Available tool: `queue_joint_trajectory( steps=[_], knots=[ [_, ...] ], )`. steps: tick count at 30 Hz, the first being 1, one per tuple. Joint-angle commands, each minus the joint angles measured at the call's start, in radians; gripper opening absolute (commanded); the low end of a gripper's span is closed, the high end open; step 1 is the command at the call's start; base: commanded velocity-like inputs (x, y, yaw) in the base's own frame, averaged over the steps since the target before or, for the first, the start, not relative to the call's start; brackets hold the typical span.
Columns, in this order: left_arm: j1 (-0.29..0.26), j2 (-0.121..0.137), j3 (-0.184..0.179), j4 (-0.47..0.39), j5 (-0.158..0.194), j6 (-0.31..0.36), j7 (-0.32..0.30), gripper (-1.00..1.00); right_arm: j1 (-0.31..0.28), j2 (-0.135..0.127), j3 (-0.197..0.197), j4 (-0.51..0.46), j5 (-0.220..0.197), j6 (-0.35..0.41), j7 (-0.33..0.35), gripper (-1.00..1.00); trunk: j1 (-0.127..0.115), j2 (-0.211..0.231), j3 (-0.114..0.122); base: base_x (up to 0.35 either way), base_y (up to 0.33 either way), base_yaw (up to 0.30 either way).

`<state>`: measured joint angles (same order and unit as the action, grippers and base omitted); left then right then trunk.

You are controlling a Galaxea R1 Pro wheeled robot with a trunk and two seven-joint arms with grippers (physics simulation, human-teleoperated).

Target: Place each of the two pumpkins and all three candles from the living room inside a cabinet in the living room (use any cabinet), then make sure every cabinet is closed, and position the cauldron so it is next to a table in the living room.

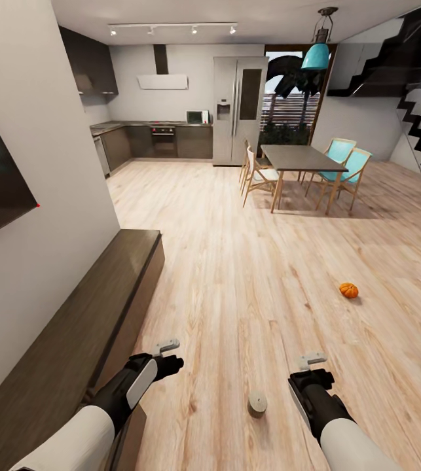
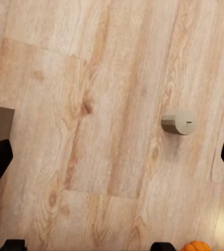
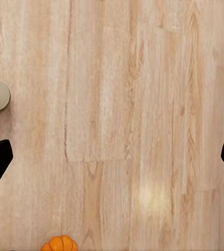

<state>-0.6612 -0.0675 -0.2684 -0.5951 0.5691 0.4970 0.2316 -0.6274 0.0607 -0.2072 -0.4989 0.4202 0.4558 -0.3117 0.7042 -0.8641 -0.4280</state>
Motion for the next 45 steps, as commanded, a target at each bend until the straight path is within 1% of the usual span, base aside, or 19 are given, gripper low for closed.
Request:
queue_joint_trajectory(
  steps=[1, 8, 16, 25, 45],
  knots=[
    [0.000, 0.000, 0.000, 0.000, 0.000, 0.000, 0.000, 1.00, 0.000, 0.000, 0.000, 0.000, 0.000, -0.001, 0.000, 1.00, 0.000, 0.000, 0.000, 0.000, 0.000, 0.000],
    [0.000, -0.001, -0.001, -0.002, 0.001, 0.001, 0.000, 1.00, 0.001, 0.001, 0.000, 0.000, 0.001, -0.005, 0.000, 1.00, 0.000, 0.000, 0.000, 0.016, 0.000, 0.000],
    [0.000, 0.000, 0.000, -0.002, 0.001, 0.001, 0.000, 1.00, 0.002, 0.002, 0.000, 0.000, 0.001, -0.005, 0.000, 1.00, 0.000, 0.000, 0.000, 0.224, 0.000, 0.000],
    [0.000, 0.000, 0.000, -0.002, 0.002, 0.001, -0.001, 1.00, 0.002, 0.002, 0.000, -0.001, 0.002, -0.005, 0.000, 1.00, 0.000, 0.000, 0.000, 0.044, 0.000, 0.000],
    [0.000, -0.002, -0.002, -0.002, 0.002, 0.001, -0.002, 1.00, 0.002, 0.001, 0.000, 0.000, 0.002, -0.006, 0.000, 1.00, 0.000, 0.000, 0.000, 0.315, 0.000, 0.000]
  ],
)
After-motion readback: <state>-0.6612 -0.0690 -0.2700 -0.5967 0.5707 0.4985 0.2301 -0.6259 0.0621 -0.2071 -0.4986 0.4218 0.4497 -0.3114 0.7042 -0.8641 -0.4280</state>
